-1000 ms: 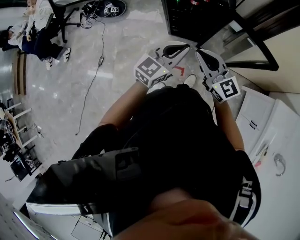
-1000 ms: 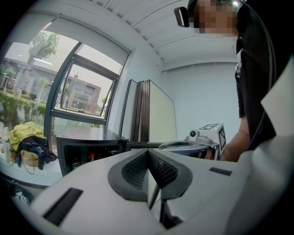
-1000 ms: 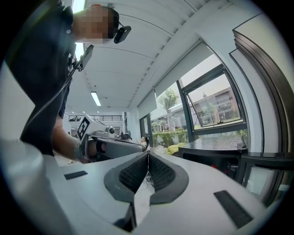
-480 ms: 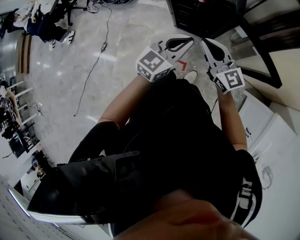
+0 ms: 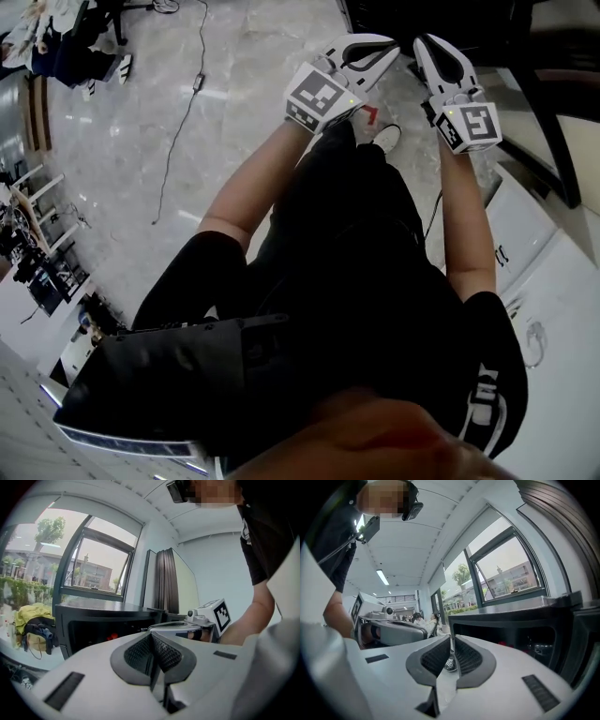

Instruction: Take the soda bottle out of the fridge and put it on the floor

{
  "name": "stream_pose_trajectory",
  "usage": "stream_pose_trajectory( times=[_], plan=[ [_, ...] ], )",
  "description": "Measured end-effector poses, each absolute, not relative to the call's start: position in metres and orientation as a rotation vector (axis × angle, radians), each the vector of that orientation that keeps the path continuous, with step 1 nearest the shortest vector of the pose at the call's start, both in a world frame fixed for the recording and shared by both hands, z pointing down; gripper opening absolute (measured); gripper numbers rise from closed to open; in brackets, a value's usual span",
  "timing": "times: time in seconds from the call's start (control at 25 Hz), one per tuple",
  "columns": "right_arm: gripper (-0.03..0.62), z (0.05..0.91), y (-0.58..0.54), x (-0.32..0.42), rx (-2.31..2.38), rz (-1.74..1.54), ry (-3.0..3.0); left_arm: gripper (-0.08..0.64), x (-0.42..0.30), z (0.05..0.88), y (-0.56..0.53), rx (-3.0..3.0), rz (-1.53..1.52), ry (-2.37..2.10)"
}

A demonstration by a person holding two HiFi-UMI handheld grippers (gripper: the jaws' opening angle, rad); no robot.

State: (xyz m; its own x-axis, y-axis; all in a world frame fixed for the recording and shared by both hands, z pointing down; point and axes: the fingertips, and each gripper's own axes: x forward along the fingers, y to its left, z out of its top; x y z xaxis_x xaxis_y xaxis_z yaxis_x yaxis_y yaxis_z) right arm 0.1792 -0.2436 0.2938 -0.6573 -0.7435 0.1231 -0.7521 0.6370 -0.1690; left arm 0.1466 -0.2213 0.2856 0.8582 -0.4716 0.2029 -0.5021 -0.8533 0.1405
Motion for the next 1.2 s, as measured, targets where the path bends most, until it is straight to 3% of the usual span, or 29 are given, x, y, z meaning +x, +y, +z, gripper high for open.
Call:
stream_pose_trajectory(
  times=[0.48,0.72,0.88,1.2],
  plan=[
    [0.023,0.399,-0.355,0.203,1.643,0.254,-2.583,0.000,0.147,0.391,-0.326,2.812,0.155,-0.811],
    [0.136,0.442,-0.388,0.216,1.734,0.248,-2.518,0.002,0.143,0.439,-0.355,2.777,0.150,-0.851],
    [0.260,0.455,-0.406,0.220,1.744,0.220,-2.522,0.001,0.150,0.451,-0.365,2.786,0.103,-0.839],
    [0.307,0.462,-0.435,0.234,1.836,0.226,-2.488,0.001,0.150,0.458,-0.371,2.790,0.066,-0.799]
  ],
)
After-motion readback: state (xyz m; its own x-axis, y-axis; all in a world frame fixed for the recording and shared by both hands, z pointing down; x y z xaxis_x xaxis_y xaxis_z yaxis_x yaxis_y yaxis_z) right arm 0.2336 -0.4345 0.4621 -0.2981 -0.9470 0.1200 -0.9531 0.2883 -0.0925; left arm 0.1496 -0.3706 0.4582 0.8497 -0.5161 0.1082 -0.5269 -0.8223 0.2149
